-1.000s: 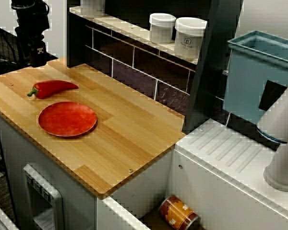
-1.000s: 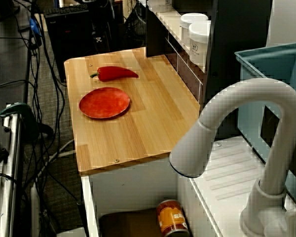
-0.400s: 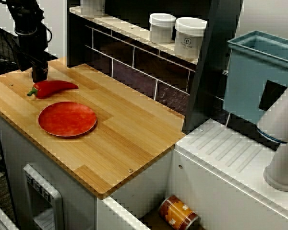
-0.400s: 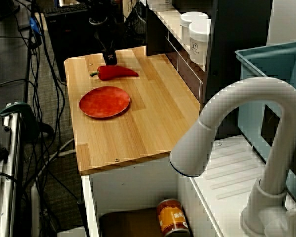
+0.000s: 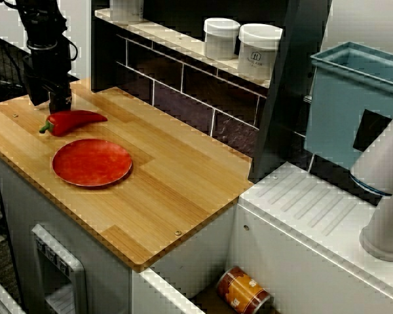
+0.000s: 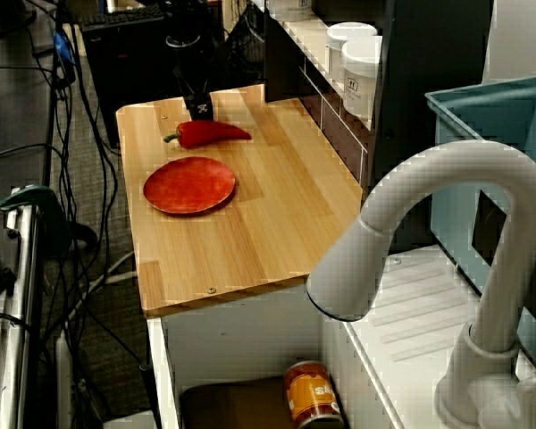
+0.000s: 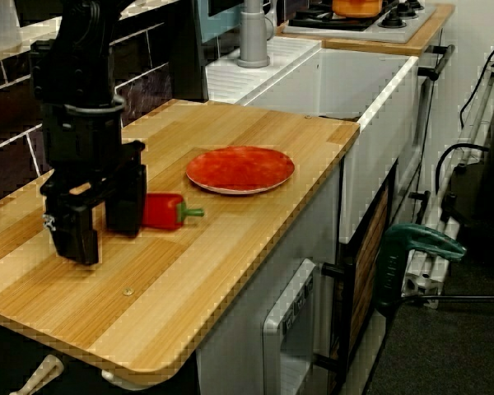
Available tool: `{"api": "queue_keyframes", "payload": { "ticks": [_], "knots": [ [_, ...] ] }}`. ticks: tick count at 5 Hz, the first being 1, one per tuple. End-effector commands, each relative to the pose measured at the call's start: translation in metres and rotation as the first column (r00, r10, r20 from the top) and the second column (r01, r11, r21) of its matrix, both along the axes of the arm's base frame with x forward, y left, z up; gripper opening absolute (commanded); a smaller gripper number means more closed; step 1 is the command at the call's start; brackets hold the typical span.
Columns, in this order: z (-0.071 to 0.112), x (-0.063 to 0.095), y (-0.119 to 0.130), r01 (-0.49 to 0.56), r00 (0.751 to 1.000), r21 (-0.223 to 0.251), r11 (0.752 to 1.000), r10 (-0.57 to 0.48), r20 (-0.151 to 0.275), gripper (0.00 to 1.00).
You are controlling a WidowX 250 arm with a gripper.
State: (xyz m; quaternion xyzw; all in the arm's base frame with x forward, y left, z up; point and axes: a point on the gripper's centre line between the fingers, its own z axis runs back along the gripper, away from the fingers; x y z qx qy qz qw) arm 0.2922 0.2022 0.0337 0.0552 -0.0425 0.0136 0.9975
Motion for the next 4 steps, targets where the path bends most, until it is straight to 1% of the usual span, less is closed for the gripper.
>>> {"api": "queue_keyframes", "payload": {
  "ticks": [1,2,3,4],
  "knots": [
    [0.054,-0.002,-0.031,0.063,0.997,-0.088,0.994,-0.060,0.046,1.00],
    [0.055,-0.004,-0.044,0.069,0.996,-0.085,0.994,-0.064,0.056,1.00],
    [0.070,-0.006,-0.054,0.041,0.996,-0.103,0.994,-0.033,0.086,1.00],
    [0.071,-0.008,-0.063,-0.010,0.995,-0.129,0.992,0.022,0.094,1.00]
  ]
}}
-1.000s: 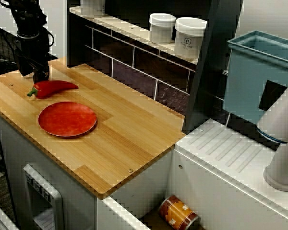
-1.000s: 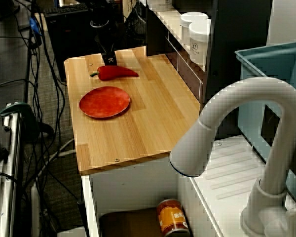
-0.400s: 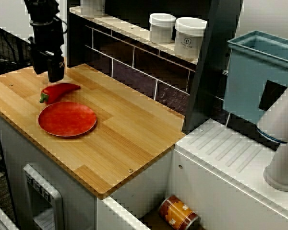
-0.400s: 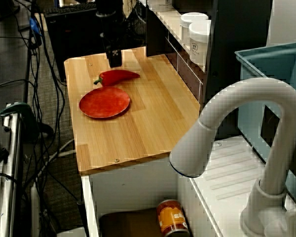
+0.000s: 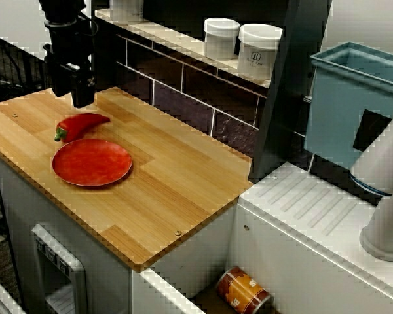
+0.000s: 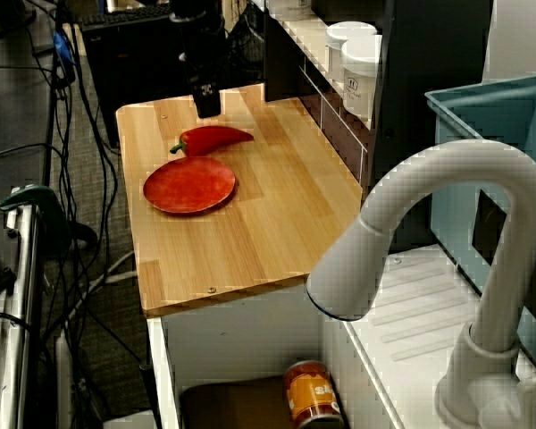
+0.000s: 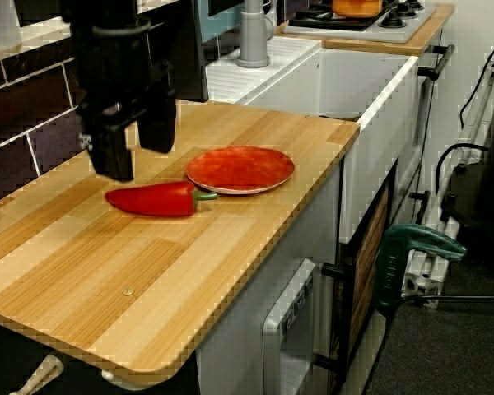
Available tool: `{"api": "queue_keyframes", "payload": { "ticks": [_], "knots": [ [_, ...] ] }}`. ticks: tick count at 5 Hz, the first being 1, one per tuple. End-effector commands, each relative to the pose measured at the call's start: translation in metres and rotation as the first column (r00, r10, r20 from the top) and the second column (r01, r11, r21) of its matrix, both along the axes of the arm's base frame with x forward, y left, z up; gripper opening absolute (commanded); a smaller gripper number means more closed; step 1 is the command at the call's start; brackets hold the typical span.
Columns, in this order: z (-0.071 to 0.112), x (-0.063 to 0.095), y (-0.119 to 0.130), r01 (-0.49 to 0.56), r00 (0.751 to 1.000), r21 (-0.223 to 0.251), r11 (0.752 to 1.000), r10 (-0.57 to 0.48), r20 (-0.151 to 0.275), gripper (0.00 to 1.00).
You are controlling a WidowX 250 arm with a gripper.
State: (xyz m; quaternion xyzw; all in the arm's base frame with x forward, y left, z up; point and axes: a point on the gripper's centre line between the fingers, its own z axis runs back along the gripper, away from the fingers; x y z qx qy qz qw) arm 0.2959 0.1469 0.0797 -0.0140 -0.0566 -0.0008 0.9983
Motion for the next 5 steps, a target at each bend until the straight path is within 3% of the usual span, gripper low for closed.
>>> {"api": "queue_keyframes", "payload": {
  "ticks": [1,2,5],
  "knots": [
    [0.010,-0.014,-0.006,-0.091,0.995,0.020,0.996,0.090,0.044,1.00],
    [-0.008,-0.016,0.000,-0.117,0.993,0.042,0.992,0.116,0.022,1.00],
    [-0.029,-0.026,0.006,-0.146,0.989,0.054,0.988,0.145,0.023,1.00]
  ]
}}
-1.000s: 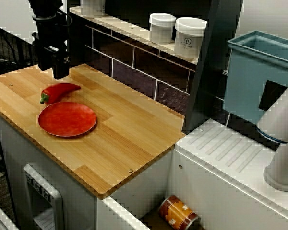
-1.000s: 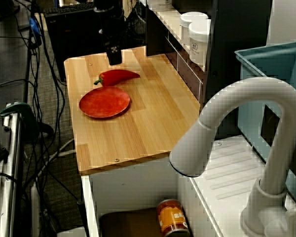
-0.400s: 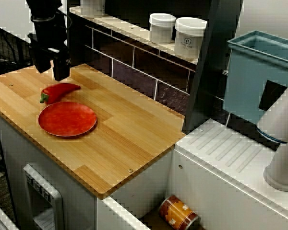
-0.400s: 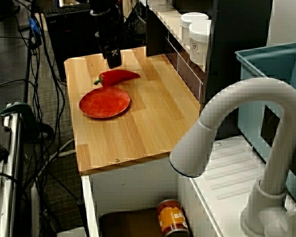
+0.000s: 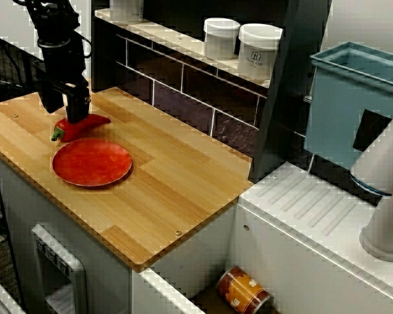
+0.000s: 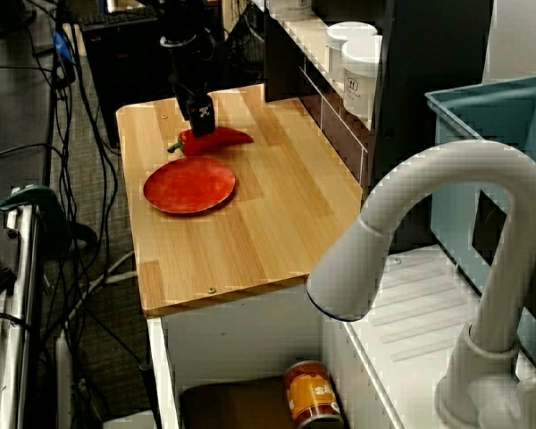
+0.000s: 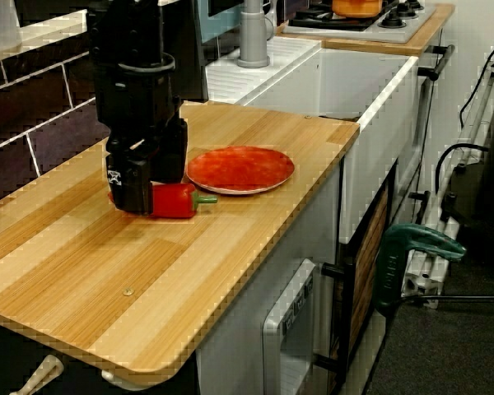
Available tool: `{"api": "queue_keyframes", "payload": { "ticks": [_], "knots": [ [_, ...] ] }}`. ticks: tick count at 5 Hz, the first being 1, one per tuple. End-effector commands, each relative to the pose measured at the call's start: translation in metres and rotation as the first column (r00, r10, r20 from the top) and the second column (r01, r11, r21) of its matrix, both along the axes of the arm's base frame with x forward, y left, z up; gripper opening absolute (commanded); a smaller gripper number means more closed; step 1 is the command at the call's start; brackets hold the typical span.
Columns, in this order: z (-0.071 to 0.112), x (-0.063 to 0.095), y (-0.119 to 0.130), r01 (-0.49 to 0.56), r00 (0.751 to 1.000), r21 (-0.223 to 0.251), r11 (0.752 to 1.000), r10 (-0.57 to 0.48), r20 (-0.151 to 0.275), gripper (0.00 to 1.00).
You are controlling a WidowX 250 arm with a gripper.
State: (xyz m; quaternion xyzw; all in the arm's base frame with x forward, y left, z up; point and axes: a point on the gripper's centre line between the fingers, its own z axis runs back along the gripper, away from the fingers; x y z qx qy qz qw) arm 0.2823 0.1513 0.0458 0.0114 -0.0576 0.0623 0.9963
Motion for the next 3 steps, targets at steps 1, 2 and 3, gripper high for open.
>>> {"api": "queue_keyframes", "payload": {
  "ticks": [1,2,3],
  "knots": [
    [0.0067,-0.0120,0.0040,-0.047,0.999,-0.013,0.999,0.047,0.012,1.00],
    [0.0059,-0.0131,0.0082,-0.064,0.997,-0.050,0.997,0.066,0.033,0.00],
    [0.0095,-0.0146,0.0105,-0.071,0.997,-0.057,0.996,0.073,0.031,0.00]
  ]
}}
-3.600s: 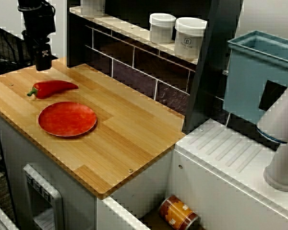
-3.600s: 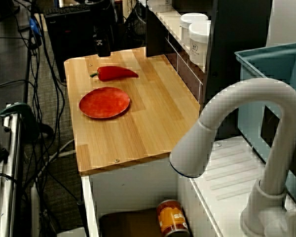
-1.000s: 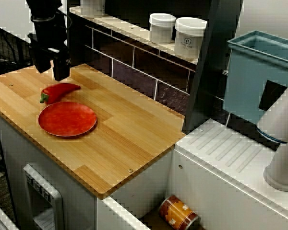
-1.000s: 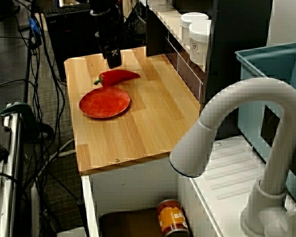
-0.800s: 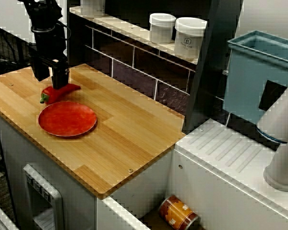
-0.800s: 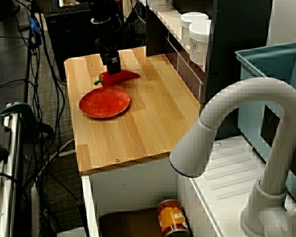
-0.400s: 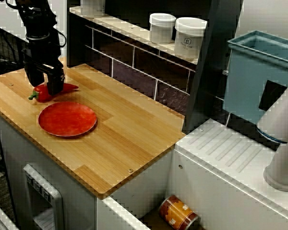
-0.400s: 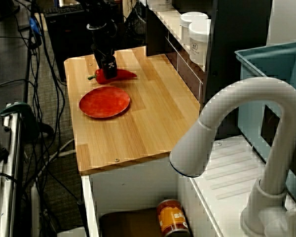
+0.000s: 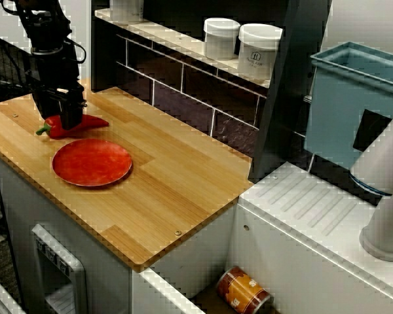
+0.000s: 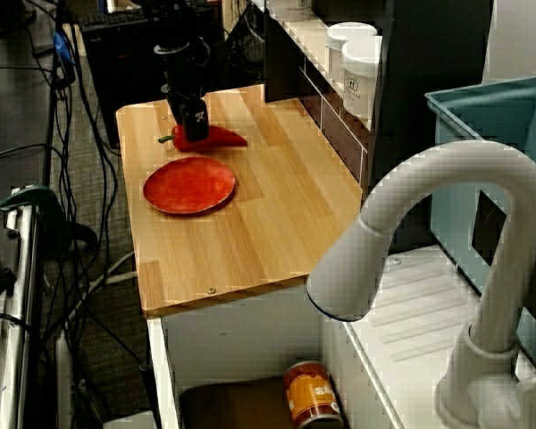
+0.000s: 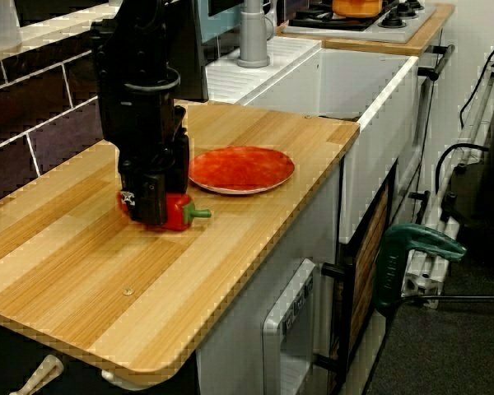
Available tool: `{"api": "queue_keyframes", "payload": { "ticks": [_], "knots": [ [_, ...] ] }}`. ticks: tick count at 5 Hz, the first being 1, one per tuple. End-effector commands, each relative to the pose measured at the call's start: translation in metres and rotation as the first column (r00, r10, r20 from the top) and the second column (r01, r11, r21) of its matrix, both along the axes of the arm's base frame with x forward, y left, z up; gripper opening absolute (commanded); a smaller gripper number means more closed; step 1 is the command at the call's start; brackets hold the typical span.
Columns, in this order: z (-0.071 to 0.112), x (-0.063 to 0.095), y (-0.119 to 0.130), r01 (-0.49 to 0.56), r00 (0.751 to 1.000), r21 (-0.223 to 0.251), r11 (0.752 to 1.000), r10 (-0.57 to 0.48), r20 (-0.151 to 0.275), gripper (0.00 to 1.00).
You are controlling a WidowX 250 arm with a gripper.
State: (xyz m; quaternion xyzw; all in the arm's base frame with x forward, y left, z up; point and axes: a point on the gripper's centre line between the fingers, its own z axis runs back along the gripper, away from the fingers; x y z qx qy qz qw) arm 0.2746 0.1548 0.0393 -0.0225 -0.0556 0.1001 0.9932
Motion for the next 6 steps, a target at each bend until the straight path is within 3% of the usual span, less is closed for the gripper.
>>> {"api": "queue_keyframes", "payload": {
  "ticks": [1,2,3,4,5,6],
  "knots": [
    [0.025,-0.009,0.006,0.023,0.999,0.008,1.000,-0.023,0.022,0.00],
    [0.048,-0.011,0.001,0.071,0.997,-0.032,0.997,-0.071,0.024,0.00],
    [0.075,-0.013,-0.017,0.172,0.983,-0.050,0.984,-0.168,0.075,0.00],
    [0.093,-0.011,-0.038,0.302,0.952,-0.074,0.951,-0.297,0.073,0.00],
    [0.101,-0.014,-0.058,0.528,0.849,-0.027,0.849,-0.527,0.039,0.00],
    [0.096,-0.017,-0.080,0.722,0.692,0.003,0.692,-0.722,-0.026,0.00]
  ]
}}
